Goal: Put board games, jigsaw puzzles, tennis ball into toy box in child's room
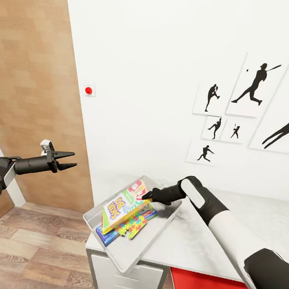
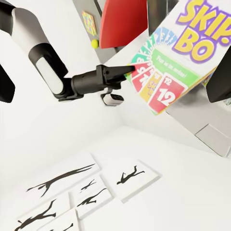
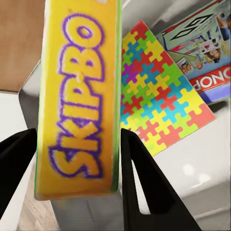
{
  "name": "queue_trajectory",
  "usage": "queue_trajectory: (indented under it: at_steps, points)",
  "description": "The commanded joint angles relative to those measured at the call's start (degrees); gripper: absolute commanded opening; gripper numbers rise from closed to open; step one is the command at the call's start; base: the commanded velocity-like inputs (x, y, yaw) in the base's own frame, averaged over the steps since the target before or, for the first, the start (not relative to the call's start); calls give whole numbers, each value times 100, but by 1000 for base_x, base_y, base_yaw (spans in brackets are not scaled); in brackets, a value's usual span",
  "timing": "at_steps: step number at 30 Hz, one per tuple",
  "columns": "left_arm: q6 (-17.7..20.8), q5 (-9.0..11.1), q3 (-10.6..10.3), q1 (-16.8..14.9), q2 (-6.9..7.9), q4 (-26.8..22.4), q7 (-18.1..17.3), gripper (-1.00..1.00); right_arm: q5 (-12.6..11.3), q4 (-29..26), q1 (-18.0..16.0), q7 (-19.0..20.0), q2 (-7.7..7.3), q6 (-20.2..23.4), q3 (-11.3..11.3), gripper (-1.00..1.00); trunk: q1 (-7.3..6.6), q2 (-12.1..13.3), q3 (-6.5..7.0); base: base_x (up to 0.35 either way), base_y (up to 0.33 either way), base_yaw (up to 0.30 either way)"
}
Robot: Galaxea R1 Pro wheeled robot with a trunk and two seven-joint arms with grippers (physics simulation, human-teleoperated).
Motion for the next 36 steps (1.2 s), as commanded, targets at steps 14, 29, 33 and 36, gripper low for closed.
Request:
queue_trajectory:
  at_steps: [14, 29, 33, 36]
  points:
    - [61, -11, -2, -6, -1, 1, -27, 100, 167, 110, -9, 72, 58, 4, 34, -100, 4, -14, -13, 0, 26, 0]
    - [61, -5, -2, -6, -8, 1, -27, 100, 173, 222, -16, 72, 65, 4, 34, -100, 4, -14, -13, 0, 4, 0]
    - [61, -5, 0, -6, -5, 1, -27, 100, 174, 224, -15, 68, 64, 4, 34, -100, 4, -14, -13, 0, 0, 0]
    - [61, -6, 4, -6, -2, 1, -27, 100, 174, 224, -14, 65, 63, 4, 34, -100, 4, -14, -13, 0, 0, 0]
